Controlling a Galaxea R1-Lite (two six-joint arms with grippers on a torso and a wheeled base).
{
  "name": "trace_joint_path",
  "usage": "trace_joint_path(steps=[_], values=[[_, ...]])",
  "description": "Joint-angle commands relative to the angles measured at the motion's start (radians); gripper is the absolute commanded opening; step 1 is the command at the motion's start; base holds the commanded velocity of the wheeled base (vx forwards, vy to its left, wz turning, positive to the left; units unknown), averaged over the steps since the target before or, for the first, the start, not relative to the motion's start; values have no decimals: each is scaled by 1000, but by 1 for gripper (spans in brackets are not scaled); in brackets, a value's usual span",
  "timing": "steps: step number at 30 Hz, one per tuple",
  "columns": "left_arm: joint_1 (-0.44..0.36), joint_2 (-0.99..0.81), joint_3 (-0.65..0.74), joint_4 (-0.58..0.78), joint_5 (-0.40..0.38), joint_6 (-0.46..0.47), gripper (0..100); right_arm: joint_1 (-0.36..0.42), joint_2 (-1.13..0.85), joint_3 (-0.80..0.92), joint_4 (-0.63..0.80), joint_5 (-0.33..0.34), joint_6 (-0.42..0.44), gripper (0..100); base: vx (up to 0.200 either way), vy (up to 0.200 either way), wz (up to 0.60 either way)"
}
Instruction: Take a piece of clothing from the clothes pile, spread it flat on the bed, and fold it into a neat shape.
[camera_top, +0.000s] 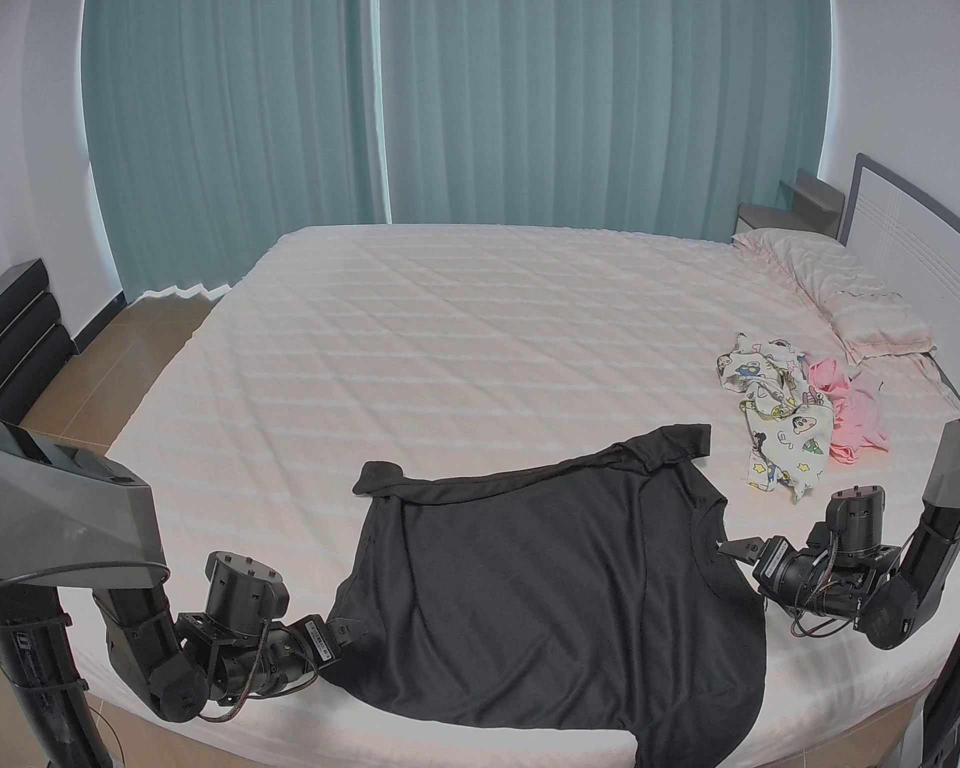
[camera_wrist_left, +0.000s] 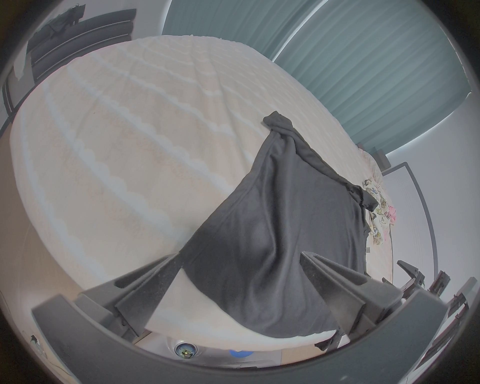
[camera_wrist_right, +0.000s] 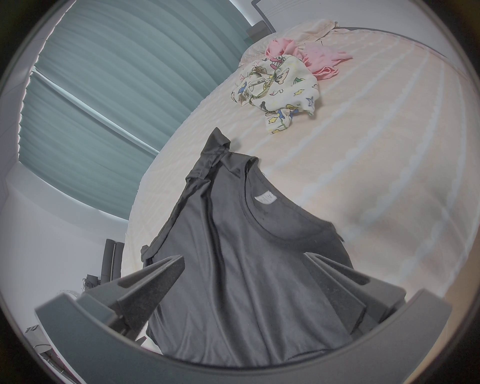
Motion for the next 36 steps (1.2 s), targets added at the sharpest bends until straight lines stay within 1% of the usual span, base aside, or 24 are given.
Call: trace_joint_path(steps=[1,2,7,13,20,28,29,33,36], values=[[13,15,2,0,-3,1,100,4,-14,9,0,1,0,100,-200,0,0],[14,16,-3,0,-3,1,100,4,-12,9,0,1,-1,100,-200,0,0],[14,62,-40,-1,9,1,100,4,-15,9,0,1,-1,100,0,0,0],[6,119,-127,-1,89,-7,100,-1,-11,3,-2,1,0,100,0,0,0],[13,143,-204,9,103,-21,100,7,-14,3,-2,-1,-1,100,0,0,0],[28,189,-217,9,107,-15,100,8,-17,3,-2,-1,-1,100,0,0,0],[29,189,-217,9,107,-16,0,8,-17,4,-2,-1,-1,100,0,0,0],[42,180,-201,11,109,-11,0,8,-15,4,-2,-1,-1,100,0,0,0],[43,180,-171,11,130,10,0,8,-19,4,-2,-1,-1,100,0,0,0]])
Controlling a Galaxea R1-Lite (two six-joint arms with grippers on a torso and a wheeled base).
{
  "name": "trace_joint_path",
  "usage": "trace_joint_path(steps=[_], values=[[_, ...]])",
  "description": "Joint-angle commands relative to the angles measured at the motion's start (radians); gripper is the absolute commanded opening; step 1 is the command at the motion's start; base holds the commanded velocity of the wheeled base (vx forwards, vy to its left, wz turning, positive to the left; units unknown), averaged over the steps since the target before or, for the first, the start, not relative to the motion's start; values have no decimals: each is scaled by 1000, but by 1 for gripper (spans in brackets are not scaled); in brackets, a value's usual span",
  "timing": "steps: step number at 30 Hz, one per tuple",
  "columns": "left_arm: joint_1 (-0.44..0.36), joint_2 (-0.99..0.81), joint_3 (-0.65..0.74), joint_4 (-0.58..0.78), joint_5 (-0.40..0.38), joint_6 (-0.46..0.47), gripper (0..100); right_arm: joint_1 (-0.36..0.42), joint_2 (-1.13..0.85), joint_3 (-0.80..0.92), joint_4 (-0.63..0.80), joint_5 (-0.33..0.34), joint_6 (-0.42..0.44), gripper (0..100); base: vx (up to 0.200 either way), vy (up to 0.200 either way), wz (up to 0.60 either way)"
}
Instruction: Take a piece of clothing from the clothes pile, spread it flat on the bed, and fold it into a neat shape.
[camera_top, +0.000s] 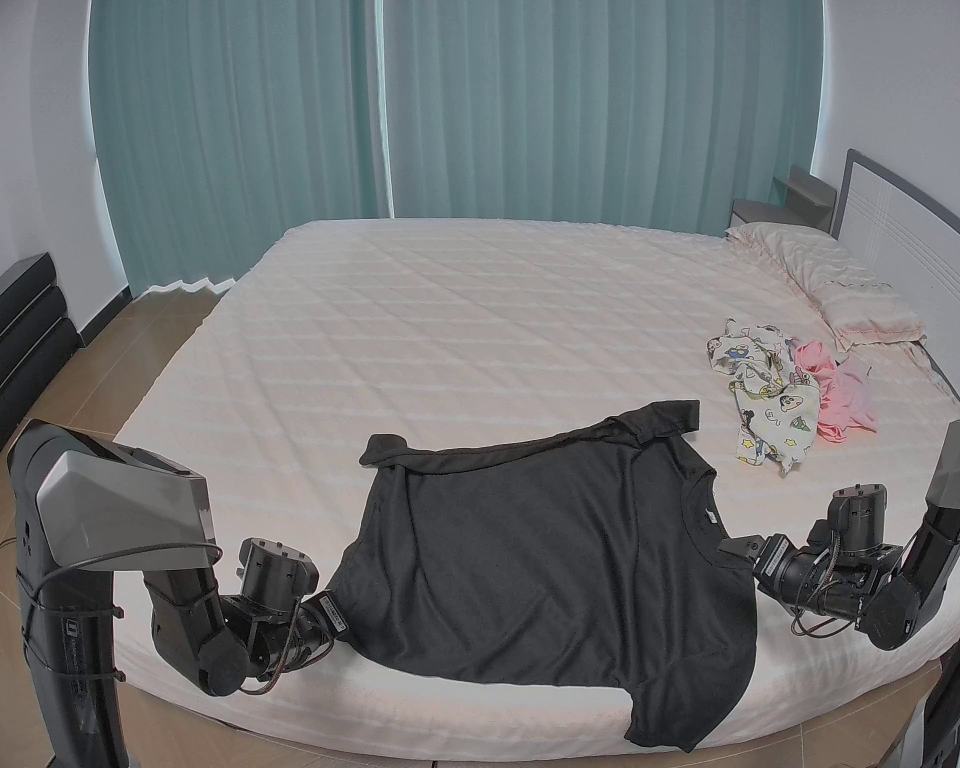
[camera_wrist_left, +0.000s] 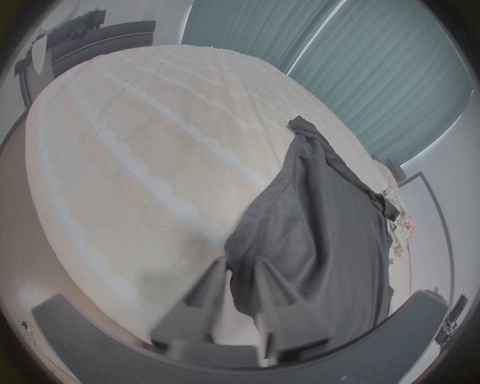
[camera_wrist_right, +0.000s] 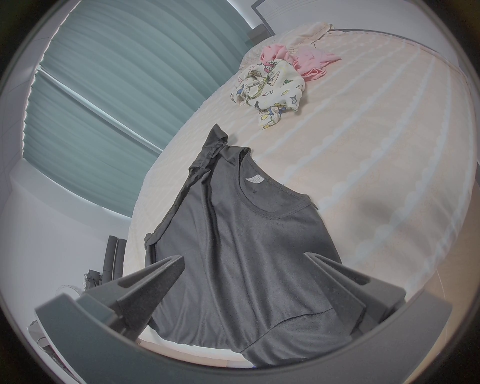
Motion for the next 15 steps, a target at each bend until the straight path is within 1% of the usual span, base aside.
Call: trace_joint_path(steps=[1,5,9,15], values=[[5,3,33,0,21,29,0,0,-3,2,0,1,0,100,0,0,0],[6,-6,68,0,42,80,0,0,-3,4,-2,1,-2,100,0,0,0],[5,-35,105,7,42,103,0,0,-3,4,0,1,-7,100,0,0,0],[3,-83,131,80,44,152,0,2,-6,11,0,1,-19,100,0,0,0]])
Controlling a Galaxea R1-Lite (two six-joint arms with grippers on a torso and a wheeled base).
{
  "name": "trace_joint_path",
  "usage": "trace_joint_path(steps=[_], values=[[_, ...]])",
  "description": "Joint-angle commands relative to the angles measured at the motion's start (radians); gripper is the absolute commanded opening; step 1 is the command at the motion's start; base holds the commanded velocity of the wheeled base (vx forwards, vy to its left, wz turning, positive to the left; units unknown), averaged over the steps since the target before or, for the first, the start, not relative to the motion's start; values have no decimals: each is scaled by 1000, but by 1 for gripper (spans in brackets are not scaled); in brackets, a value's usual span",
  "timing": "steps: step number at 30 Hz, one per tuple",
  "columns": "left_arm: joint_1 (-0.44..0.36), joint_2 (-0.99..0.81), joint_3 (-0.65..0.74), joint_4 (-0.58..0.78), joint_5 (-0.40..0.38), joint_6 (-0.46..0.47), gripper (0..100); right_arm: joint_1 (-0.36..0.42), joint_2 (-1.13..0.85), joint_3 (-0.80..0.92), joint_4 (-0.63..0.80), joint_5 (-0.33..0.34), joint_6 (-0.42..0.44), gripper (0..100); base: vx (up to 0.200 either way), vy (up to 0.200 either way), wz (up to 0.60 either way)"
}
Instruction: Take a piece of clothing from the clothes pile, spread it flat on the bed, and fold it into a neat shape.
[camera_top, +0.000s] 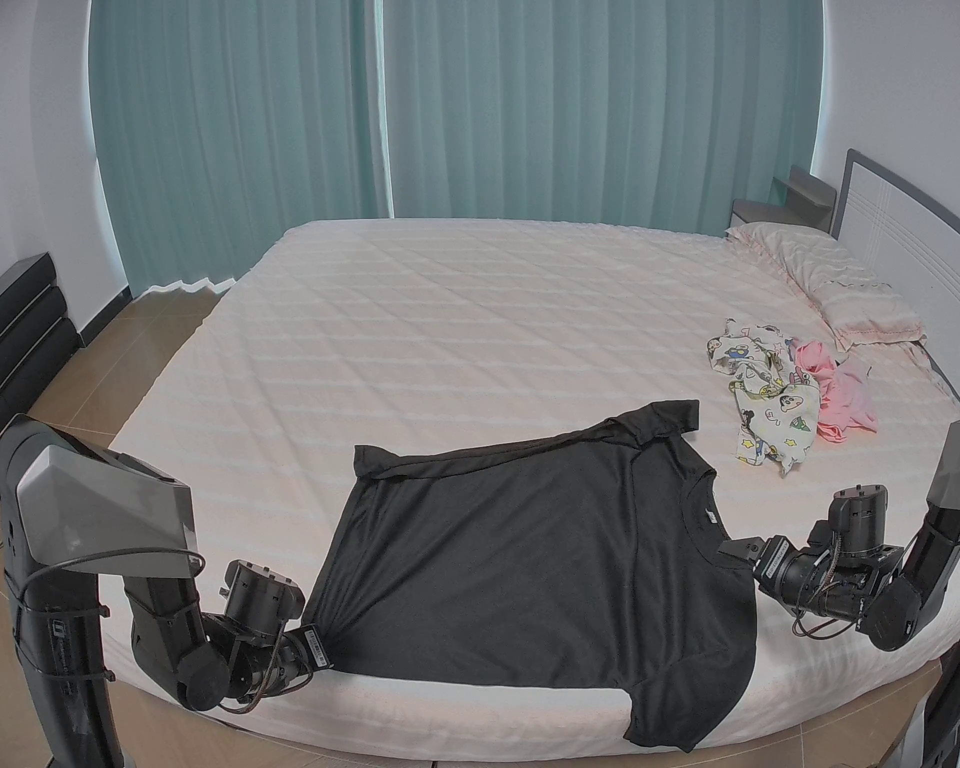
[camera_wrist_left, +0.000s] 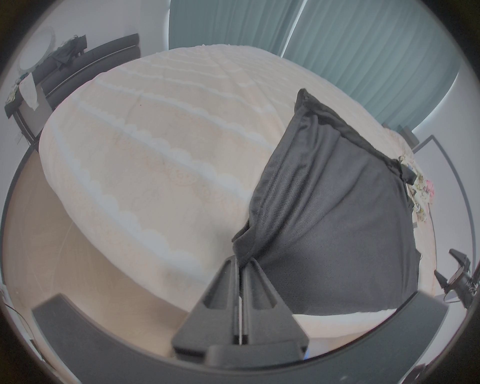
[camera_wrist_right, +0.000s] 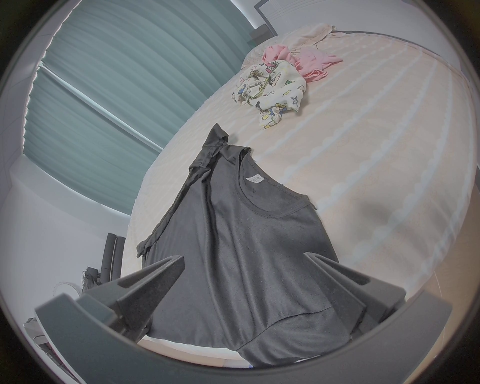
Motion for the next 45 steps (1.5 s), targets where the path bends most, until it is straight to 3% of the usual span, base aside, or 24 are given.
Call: trace_joint_path(steps=[1,13,20,21,30,41,45], values=[[-1,-49,15,44,2,13,0,0,-3,7,0,1,-3,100,0,0,0],[-7,-175,16,295,2,70,0,2,-2,13,0,-1,-12,100,0,0,0],[-7,-162,9,301,-1,70,0,3,1,13,0,1,-18,100,0,0,0],[-7,-161,10,302,-3,69,100,3,0,13,0,1,-18,100,0,0,0],[1,-204,1,290,-12,69,100,3,-3,13,0,-1,-20,100,0,0,0],[22,-271,-14,172,-90,27,100,20,-6,15,0,-4,-18,100,0,0,0],[33,-267,-13,143,-90,19,100,22,-8,15,0,-6,-20,100,200,0,0]])
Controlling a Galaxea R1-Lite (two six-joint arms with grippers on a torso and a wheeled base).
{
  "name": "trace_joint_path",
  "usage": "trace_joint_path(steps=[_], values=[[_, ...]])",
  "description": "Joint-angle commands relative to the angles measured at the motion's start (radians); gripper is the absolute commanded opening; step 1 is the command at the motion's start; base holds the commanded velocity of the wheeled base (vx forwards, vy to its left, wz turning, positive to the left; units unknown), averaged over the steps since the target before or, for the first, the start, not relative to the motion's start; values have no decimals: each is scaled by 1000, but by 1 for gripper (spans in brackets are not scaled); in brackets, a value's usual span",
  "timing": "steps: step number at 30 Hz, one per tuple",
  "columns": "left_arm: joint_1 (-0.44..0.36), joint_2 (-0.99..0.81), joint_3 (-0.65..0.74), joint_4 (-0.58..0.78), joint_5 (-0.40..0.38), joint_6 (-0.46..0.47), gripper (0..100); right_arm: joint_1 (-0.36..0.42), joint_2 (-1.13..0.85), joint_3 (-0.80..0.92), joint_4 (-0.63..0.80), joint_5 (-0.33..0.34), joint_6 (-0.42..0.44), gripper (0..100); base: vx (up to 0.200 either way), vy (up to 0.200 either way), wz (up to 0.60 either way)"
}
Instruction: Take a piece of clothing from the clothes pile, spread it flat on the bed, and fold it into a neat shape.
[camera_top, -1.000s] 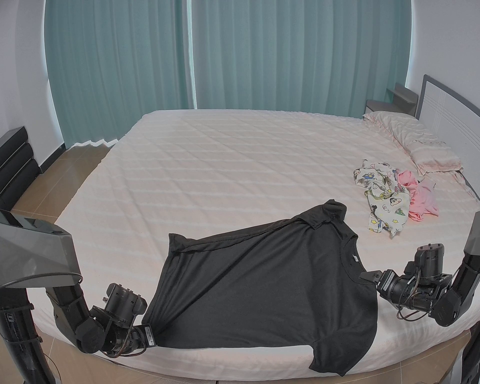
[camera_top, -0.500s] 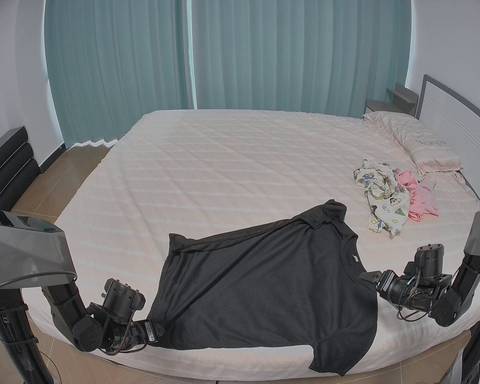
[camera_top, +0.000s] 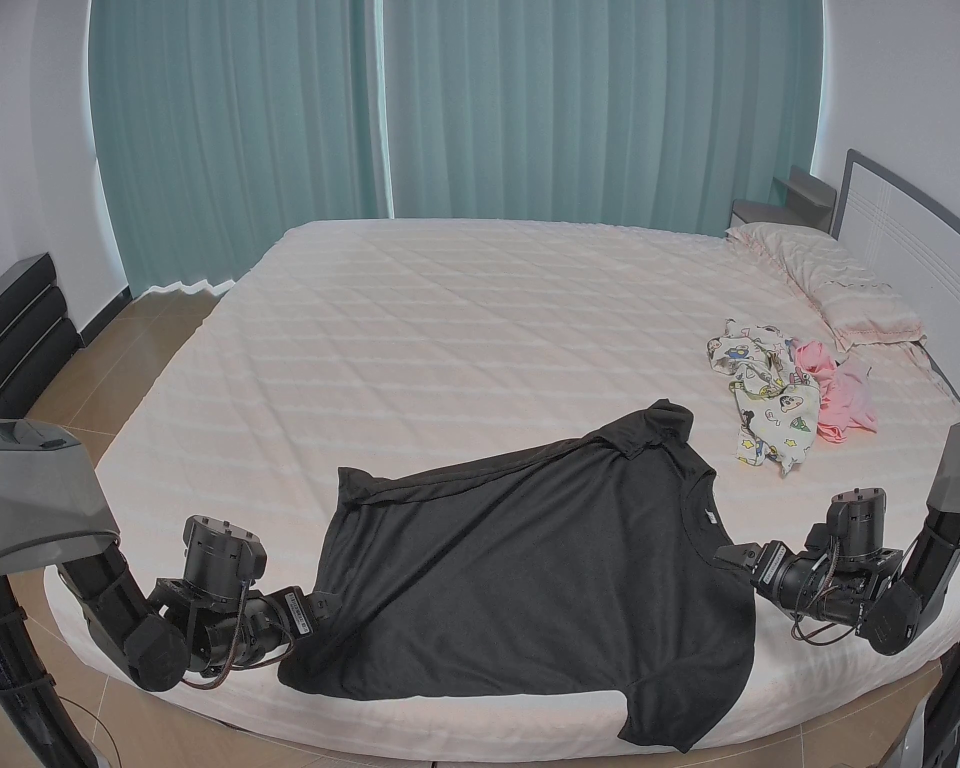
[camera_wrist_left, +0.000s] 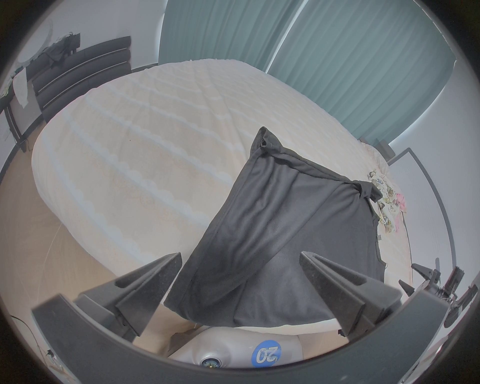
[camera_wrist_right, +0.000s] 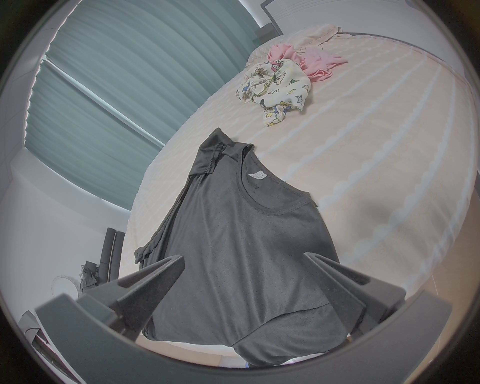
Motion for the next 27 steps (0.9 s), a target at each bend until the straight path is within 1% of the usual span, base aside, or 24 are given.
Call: trace_joint_path(steps=[1,8,16,19,23,27], values=[[8,-3,3,-5,0,-2,100,4,-2,0,0,0,0,100,200,0,0],[9,10,-5,-8,0,-5,100,6,-5,0,0,0,0,100,200,0,0],[9,20,-17,-10,0,-30,100,13,-4,5,-3,1,0,100,0,0,0],[8,40,-33,-10,1,-57,100,15,-4,5,-3,1,1,100,0,0,0],[6,46,-37,-10,1,-62,100,21,-5,5,-2,0,1,100,0,0,0],[6,48,-37,-10,1,-62,100,23,-5,7,-3,0,1,100,0,-200,0]])
